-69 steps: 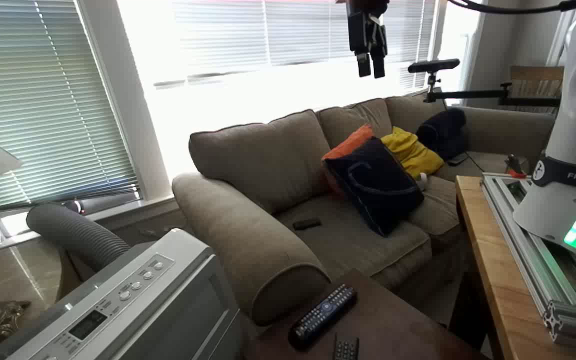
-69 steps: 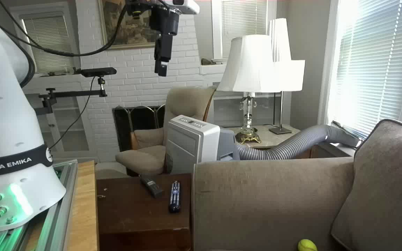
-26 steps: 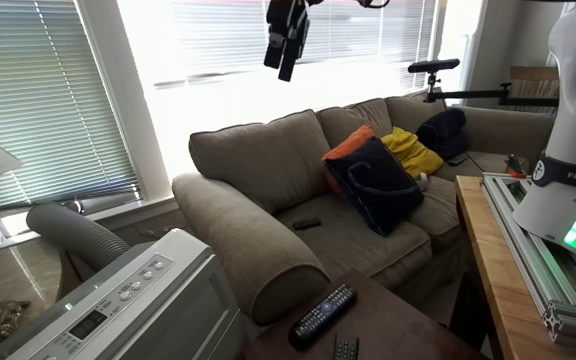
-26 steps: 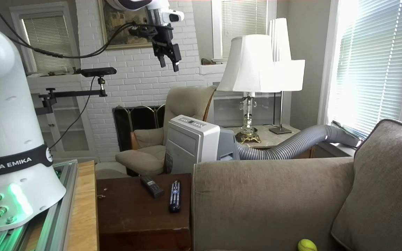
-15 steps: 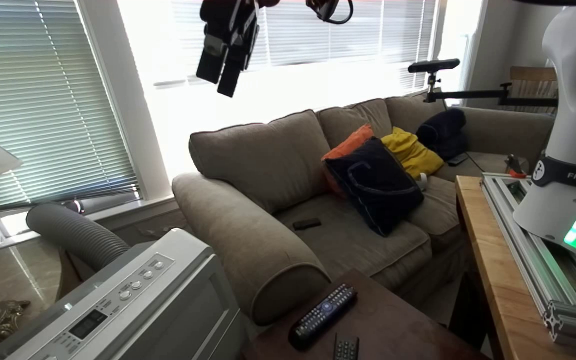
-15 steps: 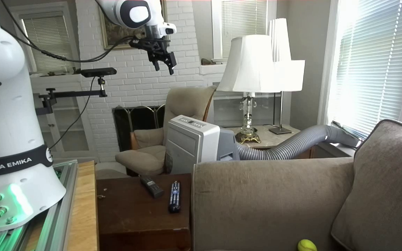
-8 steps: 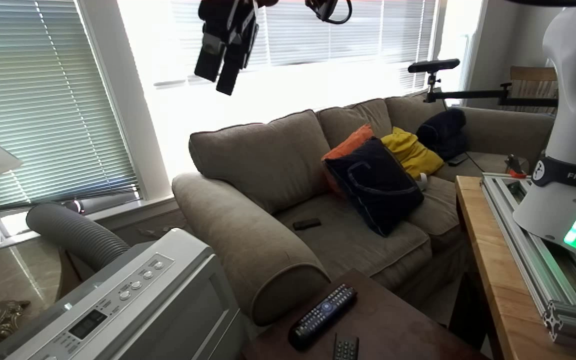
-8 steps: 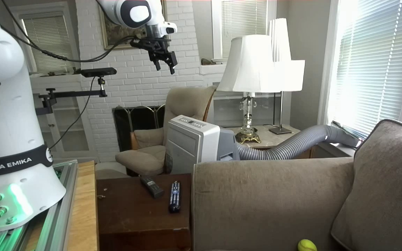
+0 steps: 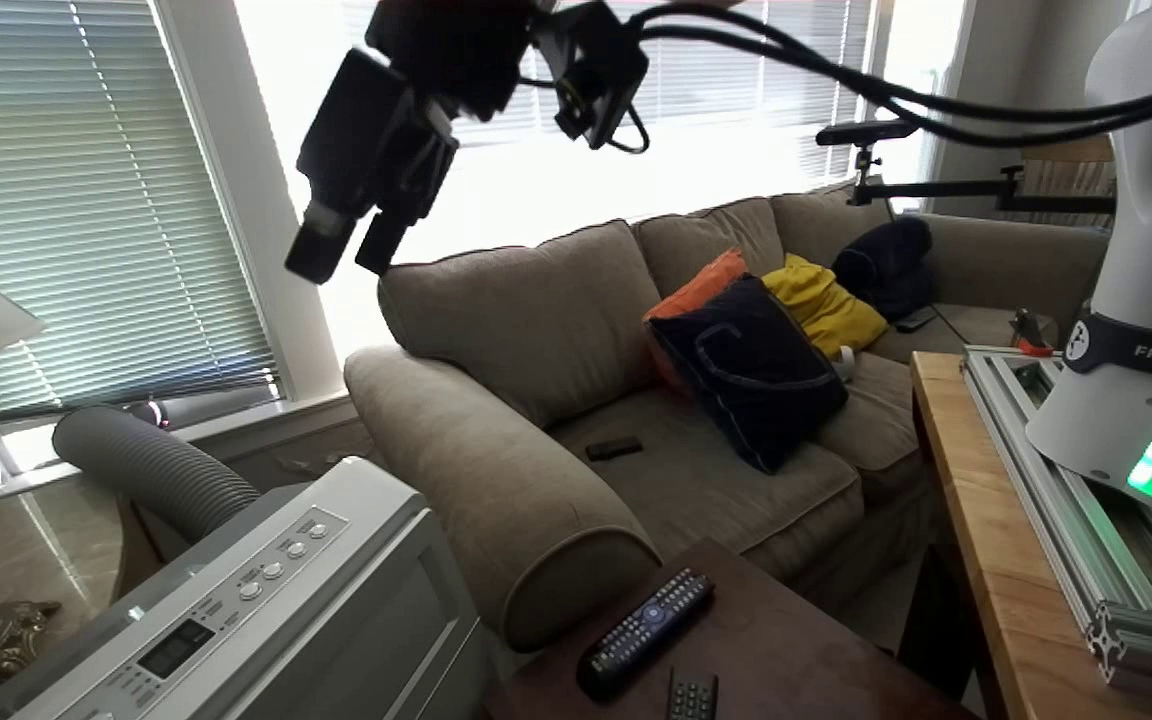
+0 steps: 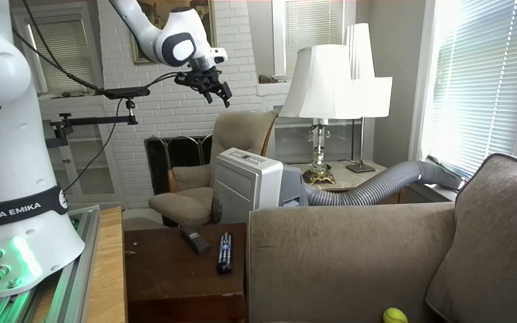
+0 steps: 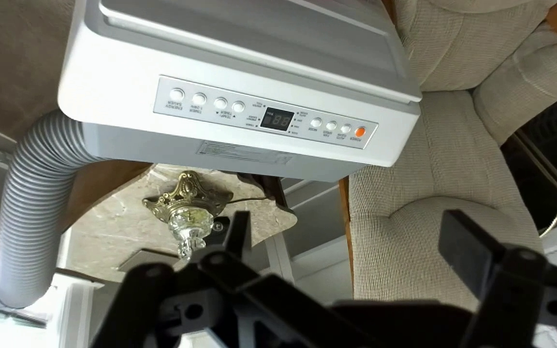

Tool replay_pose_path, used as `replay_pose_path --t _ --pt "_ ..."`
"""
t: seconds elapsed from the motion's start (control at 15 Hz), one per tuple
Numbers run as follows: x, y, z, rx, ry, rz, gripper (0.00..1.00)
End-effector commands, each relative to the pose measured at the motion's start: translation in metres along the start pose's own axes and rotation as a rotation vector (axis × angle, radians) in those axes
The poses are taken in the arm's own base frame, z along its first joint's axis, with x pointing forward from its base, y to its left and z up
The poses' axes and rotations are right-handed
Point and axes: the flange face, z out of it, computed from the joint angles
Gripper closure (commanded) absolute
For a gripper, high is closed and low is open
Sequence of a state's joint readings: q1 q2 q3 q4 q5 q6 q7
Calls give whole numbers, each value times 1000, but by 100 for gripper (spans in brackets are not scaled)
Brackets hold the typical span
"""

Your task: Turn on the air conditioner.

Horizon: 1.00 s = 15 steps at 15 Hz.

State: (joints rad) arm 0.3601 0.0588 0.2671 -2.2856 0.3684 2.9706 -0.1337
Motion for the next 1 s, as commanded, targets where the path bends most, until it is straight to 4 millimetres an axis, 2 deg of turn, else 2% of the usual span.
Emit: replay_pose_path --t 0.0,0.27,0.67,0.93 --pt "8 -15 50 3 36 -14 0" --pt "17 -41 89 -8 35 -28 0" --pt "35 -104 140 -48 59 -17 0" --pt "46 -135 173 -114 86 -5 0"
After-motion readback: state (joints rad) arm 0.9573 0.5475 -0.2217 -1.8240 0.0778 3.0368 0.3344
